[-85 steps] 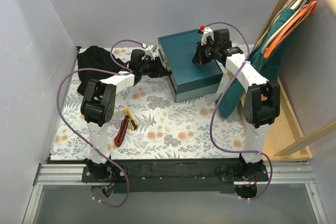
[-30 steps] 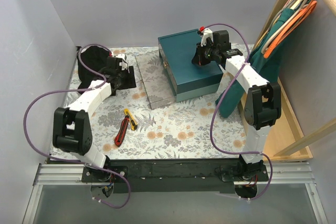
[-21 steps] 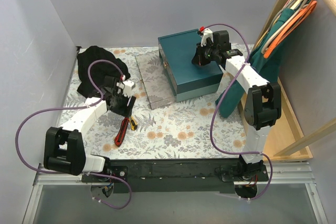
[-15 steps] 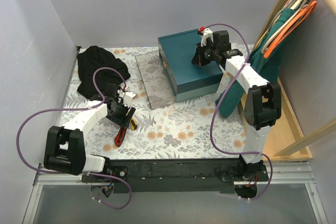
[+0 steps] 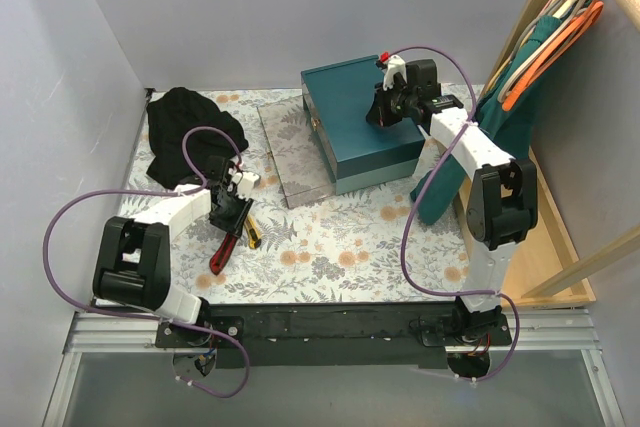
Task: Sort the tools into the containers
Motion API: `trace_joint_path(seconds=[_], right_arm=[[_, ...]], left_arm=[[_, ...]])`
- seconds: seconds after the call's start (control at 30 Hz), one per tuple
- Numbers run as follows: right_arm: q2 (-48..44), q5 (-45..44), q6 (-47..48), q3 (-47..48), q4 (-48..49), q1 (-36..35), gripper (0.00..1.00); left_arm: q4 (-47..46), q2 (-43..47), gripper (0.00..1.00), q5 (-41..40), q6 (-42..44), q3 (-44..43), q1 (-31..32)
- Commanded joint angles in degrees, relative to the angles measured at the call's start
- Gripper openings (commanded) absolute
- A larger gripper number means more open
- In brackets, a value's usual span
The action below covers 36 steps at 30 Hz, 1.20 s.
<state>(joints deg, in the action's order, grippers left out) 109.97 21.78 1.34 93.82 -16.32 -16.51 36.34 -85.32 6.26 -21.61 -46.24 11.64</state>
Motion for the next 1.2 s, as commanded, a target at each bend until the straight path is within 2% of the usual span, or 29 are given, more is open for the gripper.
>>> trace_joint_path(seconds=[0.0, 0.13, 0.17, 0.27, 0.3, 0.4, 0.5, 0.53, 0.57, 0.7, 0.8, 0.83, 0.87, 0.93, 1.07, 1.1, 1.17], right_arm=[[1.9, -4.6, 2.1, -4.2, -11.8, 0.6, 0.01], [1.6, -4.6, 2.2, -4.6, -11.7, 0.9, 0.01], [1.5, -4.6, 2.2, -4.7, -11.7, 0.9, 0.01], [1.5, -4.6, 2.3, -5.0, -11.7, 1.0, 0.01], [1.5, -4.6, 2.3, -5.1, -11.6, 1.0, 0.01], [1.6, -4.8, 2.6, -5.1, -11.6, 1.0, 0.01], [1.4, -5.3, 2.9, -5.1, -11.6, 1.0, 0.01], [1.4, -5.3, 3.0, -5.1, -11.5, 1.0, 0.01], [1.3, -5.3, 3.1, -5.3, -11.5, 1.0, 0.01], [0.9, -5.7, 3.4, -5.7, -11.6, 1.0, 0.01], [0.2, -6.0, 3.8, -6.2, -11.6, 1.0, 0.01], [-0.1, -6.1, 3.9, -6.3, -11.7, 1.0, 0.01], [-0.4, -6.2, 4.0, -6.5, -11.5, 1.0, 0.01], [-1.1, -6.4, 4.4, -7.1, -11.5, 1.0, 0.01], [-2.1, -6.4, 4.4, -8.1, -11.4, 1.0, 0.01], [-2.3, -6.5, 4.4, -8.3, -11.3, 1.1, 0.01], [-2.6, -6.1, 4.3, -8.7, -11.4, 1.2, 0.01]], left_arm=[[-2.3, 4.7, 0.0, 3.8, 1.3, 0.0, -0.2], [-2.6, 15.2, 0.0, 13.5, 3.1, -3.8, -0.7], [-3.0, 17.3, 0.0, 19.4, 3.4, -5.6, -0.7], [-7.2, 21.2, 0.0, 27.4, 1.7, -8.3, -0.6], [-11.4, 21.2, 0.0, 29.9, 0.2, -10.3, -0.4], [-20.2, 17.1, 0.0, 32.1, -8.5, -14.9, 0.5], [-26.2, 8.7, 0.0, 34.6, -16.6, -21.3, 1.2], [-27.3, 3.5, 0.0, 34.6, -18.5, -22.9, 1.5], [-28.2, 1.1, 0.0, 34.3, -23.6, -24.2, 1.6], [-31.3, -11.2, 0.01, 31.3, -35.3, -31.5, 1.7], [-31.1, -18.3, 0.18, 27.2, -41.5, -36.3, 1.6], [-31.3, -19.0, 0.27, 26.4, -42.1, -36.7, 1.6], [-31.6, -19.3, 0.42, 23.8, -42.7, -37.2, 1.6], [-28.9, -19.3, 0.53, 20.8, -41.7, -38.5, 1.5], [-19.5, -16.0, 0.66, 10.6, -38.5, -39.7, 0.0], [-14.7, -15.1, 0.69, 5.2, -37.6, -39.0, -0.2], [-10.8, -12.7, 0.69, 2.4, -33.3, -37.1, -0.6]])
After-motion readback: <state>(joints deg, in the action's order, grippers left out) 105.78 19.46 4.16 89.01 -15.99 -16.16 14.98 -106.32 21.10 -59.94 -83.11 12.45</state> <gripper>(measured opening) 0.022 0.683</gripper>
